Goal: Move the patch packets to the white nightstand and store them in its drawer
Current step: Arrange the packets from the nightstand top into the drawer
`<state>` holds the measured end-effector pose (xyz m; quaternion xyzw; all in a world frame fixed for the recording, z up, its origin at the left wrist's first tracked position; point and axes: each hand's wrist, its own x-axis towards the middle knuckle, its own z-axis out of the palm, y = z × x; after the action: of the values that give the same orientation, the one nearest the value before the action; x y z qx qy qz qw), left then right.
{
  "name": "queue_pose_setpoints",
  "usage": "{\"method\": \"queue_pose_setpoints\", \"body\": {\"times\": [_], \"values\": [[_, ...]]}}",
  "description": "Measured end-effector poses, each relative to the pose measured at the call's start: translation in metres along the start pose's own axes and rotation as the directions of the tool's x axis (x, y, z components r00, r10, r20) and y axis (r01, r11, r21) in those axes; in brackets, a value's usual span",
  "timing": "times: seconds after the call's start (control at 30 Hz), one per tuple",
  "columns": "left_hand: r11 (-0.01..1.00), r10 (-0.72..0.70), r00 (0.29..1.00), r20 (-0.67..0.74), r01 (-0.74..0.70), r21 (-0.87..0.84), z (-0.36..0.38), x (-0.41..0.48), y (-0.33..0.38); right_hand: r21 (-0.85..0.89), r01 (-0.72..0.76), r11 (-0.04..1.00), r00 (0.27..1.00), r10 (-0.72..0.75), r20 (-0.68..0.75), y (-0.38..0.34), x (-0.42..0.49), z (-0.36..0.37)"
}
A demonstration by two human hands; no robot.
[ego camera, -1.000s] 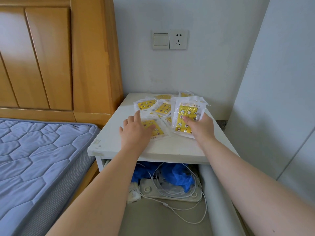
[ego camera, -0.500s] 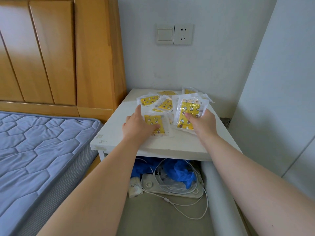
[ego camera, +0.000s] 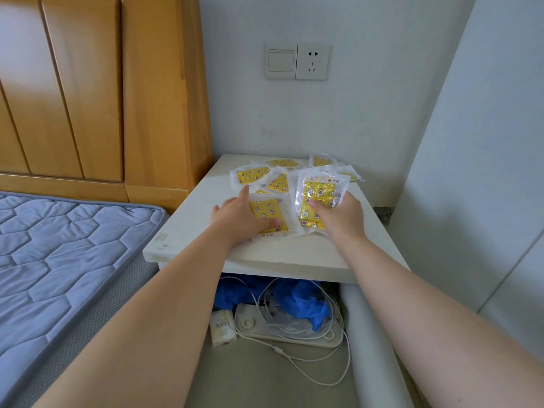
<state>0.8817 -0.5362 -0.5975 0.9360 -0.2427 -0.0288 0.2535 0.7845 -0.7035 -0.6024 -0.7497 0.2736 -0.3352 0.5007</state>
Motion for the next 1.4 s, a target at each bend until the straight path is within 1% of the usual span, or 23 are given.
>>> {"method": "queue_pose_setpoints", "body": {"times": [0.07,0.13,0.2,0.3,0.37,0.47,0.63,0.7,0.77,0.83,0.87,0.97,1.03,1.1,1.17,1.23,1.3,1.37,1.4], "values": [[0.998,0.004,1.000,-0.016,-0.005,-0.059,0.000,0.002,0.000,-0.006,-0.001,1.000,1.000,0.001,0.001,0.000,0.001,0.000],[0.979,0.017,0.998,-0.056,-0.028,-0.202,-0.002,0.000,-0.001,-0.007,0.001,1.000,1.000,-0.001,0.004,-0.001,0.001,0.000],[0.930,-0.005,0.992,-0.130,-0.043,-0.364,-0.005,-0.004,-0.002,-0.010,0.002,1.000,1.000,-0.002,0.009,0.000,0.001,0.001],[0.828,-0.110,0.969,-0.220,-0.033,-0.559,-0.009,-0.008,-0.007,0.003,-0.011,1.000,1.000,0.011,-0.002,0.000,0.002,0.001],[0.786,-0.154,0.961,-0.230,-0.021,-0.617,-0.011,-0.010,-0.009,0.027,-0.029,0.999,1.000,0.029,-0.006,-0.001,0.001,0.001],[0.784,-0.208,0.956,-0.209,0.035,-0.620,-0.015,-0.021,-0.007,0.083,-0.069,0.994,0.998,0.068,0.017,-0.006,-0.008,-0.004],[0.706,-0.231,0.970,-0.078,0.112,-0.700,-0.016,-0.053,0.003,0.039,-0.094,0.995,0.993,0.091,0.074,-0.020,-0.042,-0.022],[0.665,-0.238,0.970,-0.052,0.124,-0.736,-0.016,-0.073,0.010,0.022,-0.095,0.995,0.993,0.093,0.067,-0.026,-0.064,-0.028],[0.610,-0.239,0.971,-0.029,0.127,-0.782,-0.014,-0.093,0.015,0.053,-0.082,0.995,0.997,0.082,0.005,-0.027,-0.092,-0.031],[0.544,-0.234,0.972,-0.002,0.129,-0.829,-0.009,-0.114,0.018,0.122,-0.072,0.990,0.993,0.083,-0.088,-0.026,-0.124,-0.037],[0.532,-0.231,0.973,0.014,0.138,-0.835,-0.006,-0.125,0.019,0.167,-0.078,0.983,0.987,0.099,-0.124,-0.023,-0.141,-0.039],[0.483,-0.224,0.969,0.108,0.207,-0.851,0.007,-0.151,0.013,0.268,-0.100,0.958,0.978,0.144,-0.150,-0.010,-0.179,-0.045],[0.433,-0.214,0.958,0.188,0.266,-0.861,0.020,-0.166,0.006,0.252,-0.143,0.957,0.980,0.173,-0.101,0.003,-0.190,-0.044],[0.346,-0.222,0.937,0.271,0.336,-0.876,0.033,-0.175,-0.001,0.183,-0.203,0.962,0.978,0.210,-0.018,0.012,-0.192,-0.043],[0.251,-0.249,0.905,0.345,0.404,-0.880,0.043,-0.179,-0.010,0.130,-0.264,0.956,0.964,0.257,0.064,0.018,-0.189,-0.042],[0.192,-0.278,0.867,0.413,0.472,-0.860,0.047,-0.179,-0.020,0.129,-0.320,0.939,0.945,0.305,0.119,0.023,-0.185,-0.042],[0.167,-0.293,0.822,0.489,0.547,-0.820,0.049,-0.179,-0.031,0.158,-0.383,0.910,0.919,0.358,0.165,0.029,-0.180,-0.043],[0.185,-0.308,0.785,0.537,0.603,-0.776,0.047,-0.176,-0.040,0.150,-0.442,0.885,0.888,0.407,0.215,0.036,-0.175,-0.043],[0.210,-0.327,0.770,0.548,0.625,-0.752,0.045,-0.173,-0.044,0.141,-0.473,0.870,0.870,0.436,0.232,0.041,-0.174,-0.043]]}}
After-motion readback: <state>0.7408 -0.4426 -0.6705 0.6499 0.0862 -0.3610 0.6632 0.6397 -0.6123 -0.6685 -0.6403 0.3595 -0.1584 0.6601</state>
